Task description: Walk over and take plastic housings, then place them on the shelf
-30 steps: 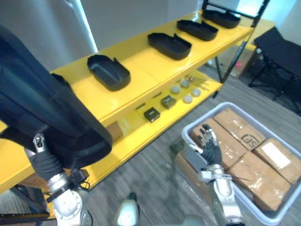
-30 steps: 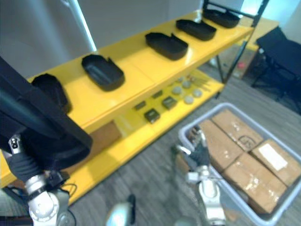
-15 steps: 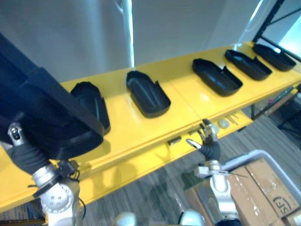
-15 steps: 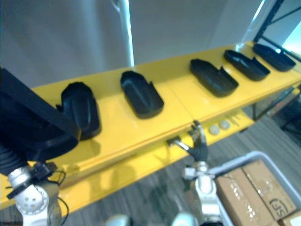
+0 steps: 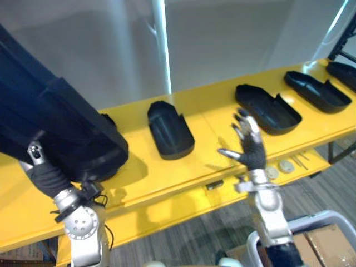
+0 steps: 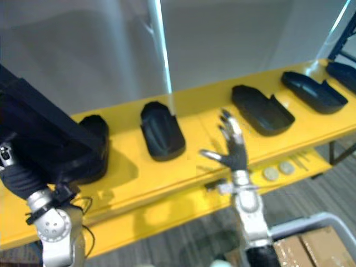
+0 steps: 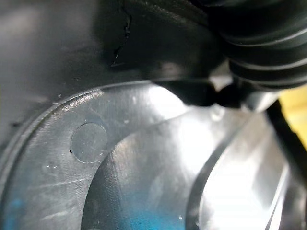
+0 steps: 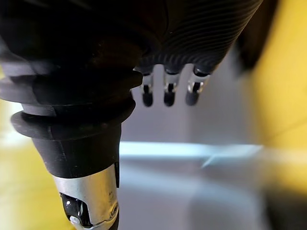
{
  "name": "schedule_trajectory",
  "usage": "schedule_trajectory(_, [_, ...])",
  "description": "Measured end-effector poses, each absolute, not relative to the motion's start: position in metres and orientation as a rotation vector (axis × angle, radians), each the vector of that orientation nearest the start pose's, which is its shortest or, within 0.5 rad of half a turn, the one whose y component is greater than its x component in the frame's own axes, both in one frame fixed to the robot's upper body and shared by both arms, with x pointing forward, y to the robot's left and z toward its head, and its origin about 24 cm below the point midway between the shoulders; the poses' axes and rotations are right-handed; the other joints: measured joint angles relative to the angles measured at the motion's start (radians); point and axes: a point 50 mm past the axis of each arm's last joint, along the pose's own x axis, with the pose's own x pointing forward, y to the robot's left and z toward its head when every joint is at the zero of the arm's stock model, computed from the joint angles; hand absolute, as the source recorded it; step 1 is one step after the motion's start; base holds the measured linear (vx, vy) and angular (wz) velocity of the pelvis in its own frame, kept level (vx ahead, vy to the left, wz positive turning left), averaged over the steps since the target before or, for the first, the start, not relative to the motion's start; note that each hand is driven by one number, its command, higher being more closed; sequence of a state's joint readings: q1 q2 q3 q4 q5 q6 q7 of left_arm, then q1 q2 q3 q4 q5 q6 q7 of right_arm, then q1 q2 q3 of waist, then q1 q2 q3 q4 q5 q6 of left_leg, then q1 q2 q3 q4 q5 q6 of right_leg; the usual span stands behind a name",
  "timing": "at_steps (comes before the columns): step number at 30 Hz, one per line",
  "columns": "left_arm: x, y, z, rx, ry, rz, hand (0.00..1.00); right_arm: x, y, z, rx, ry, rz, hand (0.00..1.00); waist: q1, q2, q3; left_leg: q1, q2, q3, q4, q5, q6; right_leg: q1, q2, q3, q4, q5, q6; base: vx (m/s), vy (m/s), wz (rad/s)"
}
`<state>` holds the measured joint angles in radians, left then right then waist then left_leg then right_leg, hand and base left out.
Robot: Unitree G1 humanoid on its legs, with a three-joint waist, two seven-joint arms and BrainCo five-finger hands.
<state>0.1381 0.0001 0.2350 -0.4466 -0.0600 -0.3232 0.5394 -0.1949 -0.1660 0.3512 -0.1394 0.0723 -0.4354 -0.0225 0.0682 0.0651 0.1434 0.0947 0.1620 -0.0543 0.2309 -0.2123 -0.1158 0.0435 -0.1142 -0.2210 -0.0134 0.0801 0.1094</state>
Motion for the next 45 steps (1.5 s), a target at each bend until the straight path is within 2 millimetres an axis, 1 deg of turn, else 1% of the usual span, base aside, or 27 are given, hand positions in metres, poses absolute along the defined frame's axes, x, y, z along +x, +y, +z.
schedule_trajectory(1, [0.184, 0.230, 0.136, -0.128, -0.643, 0.775, 1.00, 0.244, -0.066, 0.152, 0.010, -0.735, 0.462, 0.00, 0.009, -0.005, -0.005, -0.014, -0.001, 0.000, -0.009, 0.004, 0.001, 0.024, -0.003, -0.037, -0.039, 0.019, 0.003, -0.04, -0.002, 0.84])
schedule_trajectory(2, [0.184, 0.230, 0.136, -0.128, -0.638, 0.776, 1.00, 0.244, -0.061, 0.153, 0.017, -0.735, 0.475, 0.00, 0.012, -0.008, -0.006, -0.018, -0.002, 0.000, -0.018, 0.008, 0.002, 0.035, -0.005, -0.060, -0.054, 0.023, 0.003, -0.03, -0.003, 1.02])
schedule_trajectory(4, [0.181, 0.234, 0.136, -0.107, -0.639, 0.782, 1.00, 0.246, -0.056, 0.152, 0.018, -0.708, 0.464, 0.00, 0.037, -0.014, -0.010, -0.026, -0.009, -0.017, -0.050, 0.027, 0.001, 0.071, -0.015, -0.141, -0.067, 0.028, 0.005, -0.03, -0.003, 1.06])
schedule_trajectory(7, [0.169, 0.249, 0.141, -0.046, -0.661, 0.830, 1.00, 0.250, -0.062, 0.153, 0.005, -0.700, 0.378, 0.00, 0.054, -0.028, -0.018, -0.025, -0.033, -0.043, -0.099, 0.063, 0.012, 0.083, -0.041, -0.193, -0.067, 0.023, 0.005, -0.05, 0.016, 0.56])
schedule_trajectory(8, [0.160, 0.256, 0.145, 0.033, -0.671, 0.875, 1.00, 0.254, -0.072, 0.154, 0.002, -0.696, 0.296, 0.00, 0.057, -0.026, -0.019, -0.024, -0.037, -0.042, -0.125, 0.071, 0.006, 0.080, -0.047, -0.202, -0.067, 0.022, 0.003, -0.07, 0.027, 0.31])
schedule_trajectory(10, [0.153, 0.267, 0.147, 0.128, -0.661, 0.914, 1.00, 0.257, -0.084, 0.152, 0.007, -0.682, 0.197, 0.00, 0.058, -0.030, -0.022, -0.021, -0.042, -0.037, -0.135, 0.078, 0.005, 0.078, -0.054, -0.202, -0.067, 0.021, 0.003, -0.08, 0.035, 0.05])
schedule_trajectory(12, [0.144, 0.280, 0.150, 0.254, -0.645, 0.947, 1.00, 0.257, -0.108, 0.144, 0.005, -0.652, 0.038, 0.00, 0.058, -0.032, -0.028, -0.006, -0.043, -0.011, -0.143, 0.079, 0.005, 0.076, -0.058, -0.185, -0.067, 0.022, 0.004, -0.06, 0.032, -0.25])
schedule_trajectory(14, [0.138, 0.292, 0.151, 0.327, -0.623, 0.975, 1.00, 0.250, -0.133, 0.132, 0.003, -0.603, -0.100, 0.00, 0.057, -0.031, -0.052, -0.008, -0.043, 0.011, -0.157, 0.078, 0.008, 0.057, -0.060, -0.167, -0.067, 0.022, 0.004, -0.04, 0.030, -0.33])
schedule_trajectory(15, [0.135, 0.304, 0.150, 0.399, -0.590, 1.012, 1.00, 0.242, -0.155, 0.122, -0.008, -0.565, -0.215, 0.00, 0.052, -0.032, -0.069, -0.007, -0.043, 0.028, -0.165, 0.079, 0.006, 0.047, -0.061, -0.154, -0.067, 0.027, 0.000, 0.00, 0.041, -0.44])
schedule_trajectory(16, [0.132, 0.321, 0.146, 0.455, -0.536, 1.050, 1.00, 0.235, -0.176, 0.114, -0.036, -0.530, -0.309, 0.00, 0.047, -0.023, -0.085, -0.005, -0.043, 0.051, -0.169, 0.083, 0.001, 0.031, -0.062, -0.132, -0.067, 0.035, 0.002, 0.04, 0.042, -0.42])
schedule_trajectory(17, [0.131, 0.330, 0.143, 0.484, -0.501, 1.070, 1.00, 0.232, -0.186, 0.111, -0.053, -0.516, -0.353, 0.00, 0.040, -0.022, -0.090, -0.004, -0.044, 0.061, -0.170, 0.083, 0.000, 0.027, -0.063, -0.125, -0.066, 0.037, 0.003, 0.04, 0.043, -0.35])
schedule_trajectory(19, [0.132, 0.366, 0.127, 0.560, -0.320, 1.091, 1.00, 0.219, -0.224, 0.105, -0.119, -0.475, -0.507, 0.00, 0.013, -0.002, -0.086, 0.017, -0.048, 0.089, -0.177, 0.083, 0.000, 0.019, -0.069, -0.101, -0.055, 0.043, 0.011, 0.03, 0.048, -0.32])
schedule_trajectory(21, [0.133, 0.387, 0.116, 0.612, -0.183, 1.075, 1.00, 0.211, -0.245, 0.104, -0.126, -0.460, -0.594, 0.00, 0.005, 0.007, -0.090, 0.029, -0.049, 0.118, -0.187, 0.083, 0.000, 0.001, -0.071, -0.073, -0.037, 0.042, 0.010, 0.00, 0.051, -0.39])
schedule_trajectory(22, [0.134, 0.401, 0.110, 0.633, -0.106, 1.065, 1.00, 0.206, -0.256, 0.103, -0.109, -0.456, -0.645, 0.00, -0.011, 0.006, -0.089, 0.028, -0.052, 0.124, -0.188, 0.083, 0.000, -0.011, -0.074, -0.064, -0.024, 0.040, 0.009, 0.00, 0.032, -0.27])
schedule_trajectory(24, [0.140, 0.419, 0.107, 0.645, -0.023, 1.059, 1.00, 0.200, -0.266, 0.099, -0.088, -0.436, -0.712, 0.00, -0.022, -0.002, -0.087, 0.029, -0.052, 0.149, -0.187, 0.083, 0.000, -0.037, -0.076, -0.039, 0.000, 0.032, 0.005, -0.03, 0.029, -0.30])
schedule_trajectory(26, [0.147, 0.441, 0.107, 0.649, 0.068, 1.058, 1.00, 0.192, -0.276, 0.086, -0.098, -0.368, -0.798, 0.00, -0.034, -0.008, -0.081, 0.031, -0.053, 0.168, -0.187, 0.083, 0.000, -0.068, -0.079, -0.015, 0.044, 0.010, 0.002, -0.04, 0.013, -0.30])
schedule_trajectory(27, [0.149, 0.445, 0.108, 0.650, 0.087, 1.054, 1.00, 0.189, -0.280, 0.081, -0.107, -0.341, -0.829, 0.00, -0.036, -0.012, -0.081, 0.031, -0.053, 0.171, -0.187, 0.083, 0.000, -0.077, -0.079, -0.011, 0.058, 0.005, 0.001, -0.04, 0.000, -0.18])
schedule_trajectory(29, [0.157, 0.462, 0.111, 0.673, 0.190, 1.020, 1.00, 0.178, -0.299, 0.061, -0.172, -0.221, -0.968, 0.00, -0.045, -0.025, -0.076, 0.029, -0.055, 0.184, -0.186, 0.082, 0.002, -0.106, -0.085, 0.007, 0.100, -0.016, 0.003, -0.04, 0.001, -0.15])
schedule_trajectory(31, [0.158, 0.466, 0.110, 0.676, 0.238, 0.999, 1.00, 0.171, -0.309, 0.049, -0.195, -0.156, -1.041, 0.00, -0.049, -0.027, -0.072, 0.028, -0.057, 0.192, -0.186, 0.082, 0.002, -0.119, -0.088, 0.015, 0.113, -0.019, 0.003, -0.02, 0.011, -0.15])
schedule_trajectory(32, [0.158, 0.469, 0.102, 0.652, 0.305, 0.970, 1.00, 0.157, -0.322, 0.032, -0.241, -0.052, -1.149, 0.00, -0.053, -0.022, -0.066, 0.028, -0.063, 0.207, -0.186, 0.081, 0.004, -0.136, -0.092, 0.032, 0.129, -0.022, 0.004, -0.01, 0.030, -0.16])
schedule_trajectory(34, [0.159, 0.468, 0.096, 0.643, 0.354, 0.942, 1.00, 0.146, -0.330, 0.025, -0.268, -0.009, -1.217, 0.00, -0.058, -0.020, -0.057, 0.028, -0.067, 0.208, -0.186, 0.080, 0.005, -0.138, -0.096, 0.034, 0.134, -0.023, 0.004, 0.00, 0.030, -0.10])
schedule_trajectory(35, [0.161, 0.467, 0.091, 0.635, 0.403, 0.905, 1.00, 0.132, -0.338, 0.019, -0.291, 0.028, -1.294, 0.00, -0.058, -0.015, -0.044, 0.027, -0.070, 0.217, -0.187, 0.079, 0.006, -0.150, -0.098, 0.044, 0.140, -0.024, 0.004, -0.01, 0.025, -0.12])
schedule_trajectory(36, [0.161, 0.467, 0.089, 0.628, 0.428, 0.893, 1.00, 0.125, -0.342, 0.015, -0.307, 0.051, -1.329, 0.00, -0.060, -0.010, -0.033, 0.028, -0.071, 0.221, -0.186, 0.079, 0.006, -0.151, -0.097, 0.049, 0.141, -0.023, 0.004, -0.01, 0.028, -0.13])
schedule_trajectory(38, [0.164, 0.468, 0.088, 0.626, 0.468, 0.871, 1.00, 0.113, -0.349, 0.006, -0.326, 0.107, -1.377, 0.00, -0.063, -0.008, -0.026, 0.028, -0.070, 0.226, -0.187, 0.079, 0.006, -0.153, -0.095, 0.052, 0.141, -0.024, 0.004, 0.01, 0.007, -0.06])
schedule_trajectory(39, [0.166, 0.470, 0.089, 0.632, 0.490, 0.851, 1.00, 0.103, -0.353, -0.003, -0.335, 0.165, -1.407, 0.00, -0.064, -0.008, -0.026, 0.029, -0.068, 0.230, -0.187, 0.079, 0.006, -0.154, -0.092, 0.054, 0.141, -0.023, 0.004, 0.02, 0.002, -0.04])
schedule_trajectory(42, [0.168, 0.473, 0.094, 0.669, 0.553, 0.797, 1.00, 0.086, -0.356, -0.022, -0.351, 0.281, -1.437, 0.00, -0.072, -0.013, -0.023, 0.033, -0.068, 0.235, -0.186, 0.076, 0.006, -0.153, -0.091, 0.059, 0.142, -0.021, 0.008, 0.01, 0.009, -0.05])
schedule_trajectory(45, [0.168, 0.476, 0.098, 0.707, 0.617, 0.763, 1.00, 0.079, -0.355, -0.033, -0.350, 0.336, -1.424, 0.00, -0.072, -0.019, -0.015, 0.046, -0.068, 0.251, -0.183, 0.068, 0.008, -0.148, -0.090, 0.071, 0.143, -0.024, 0.003, -0.01, 0.021, -0.12])
